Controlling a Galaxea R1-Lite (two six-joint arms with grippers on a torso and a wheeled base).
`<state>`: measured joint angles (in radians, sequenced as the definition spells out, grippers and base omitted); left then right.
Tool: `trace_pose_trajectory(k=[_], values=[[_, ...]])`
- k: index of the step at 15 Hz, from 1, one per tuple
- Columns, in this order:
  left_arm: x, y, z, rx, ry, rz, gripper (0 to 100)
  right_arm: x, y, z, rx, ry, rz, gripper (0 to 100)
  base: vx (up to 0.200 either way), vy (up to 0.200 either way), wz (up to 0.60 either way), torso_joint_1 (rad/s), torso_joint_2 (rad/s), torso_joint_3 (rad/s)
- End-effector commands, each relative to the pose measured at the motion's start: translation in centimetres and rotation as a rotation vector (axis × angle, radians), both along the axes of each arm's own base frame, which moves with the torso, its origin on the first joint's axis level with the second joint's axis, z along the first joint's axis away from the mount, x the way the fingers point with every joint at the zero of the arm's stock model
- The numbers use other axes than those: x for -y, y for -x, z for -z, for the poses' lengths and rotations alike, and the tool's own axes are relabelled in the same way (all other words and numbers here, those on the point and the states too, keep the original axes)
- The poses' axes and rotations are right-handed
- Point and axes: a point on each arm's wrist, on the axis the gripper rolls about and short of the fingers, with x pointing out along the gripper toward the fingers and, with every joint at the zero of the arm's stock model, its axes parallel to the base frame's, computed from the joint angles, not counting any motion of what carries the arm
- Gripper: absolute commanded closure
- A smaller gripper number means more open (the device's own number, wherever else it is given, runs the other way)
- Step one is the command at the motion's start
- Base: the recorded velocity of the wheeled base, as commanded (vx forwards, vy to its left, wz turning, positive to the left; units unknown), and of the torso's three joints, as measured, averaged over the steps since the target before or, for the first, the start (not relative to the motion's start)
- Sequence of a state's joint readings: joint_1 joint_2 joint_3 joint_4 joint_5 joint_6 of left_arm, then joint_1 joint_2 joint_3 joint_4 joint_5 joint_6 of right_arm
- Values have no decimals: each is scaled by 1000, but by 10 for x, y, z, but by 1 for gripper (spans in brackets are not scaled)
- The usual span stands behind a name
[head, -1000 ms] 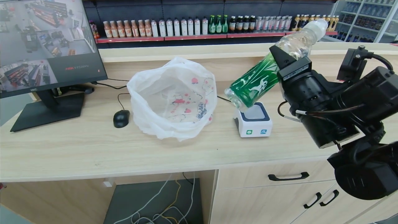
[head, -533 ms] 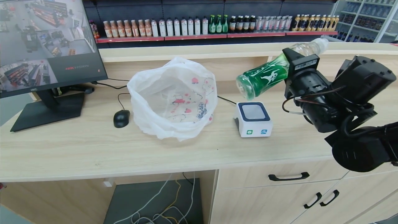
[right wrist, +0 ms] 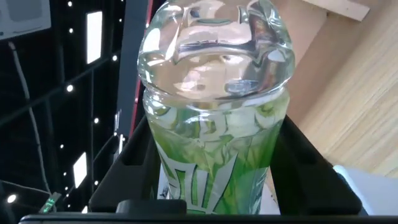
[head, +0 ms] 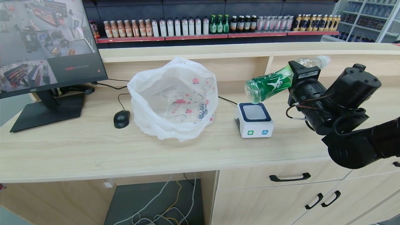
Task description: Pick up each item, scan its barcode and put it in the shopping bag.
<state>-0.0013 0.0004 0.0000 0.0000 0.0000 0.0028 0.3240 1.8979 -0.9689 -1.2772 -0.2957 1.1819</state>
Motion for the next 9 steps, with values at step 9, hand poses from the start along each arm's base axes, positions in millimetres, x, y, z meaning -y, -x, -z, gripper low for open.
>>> trace_pose_trajectory(k=[9], values=[[0,0,0,0,0,0,0,1,-11,18,-48,-15,-2,100,0,0,0,0,0,0]])
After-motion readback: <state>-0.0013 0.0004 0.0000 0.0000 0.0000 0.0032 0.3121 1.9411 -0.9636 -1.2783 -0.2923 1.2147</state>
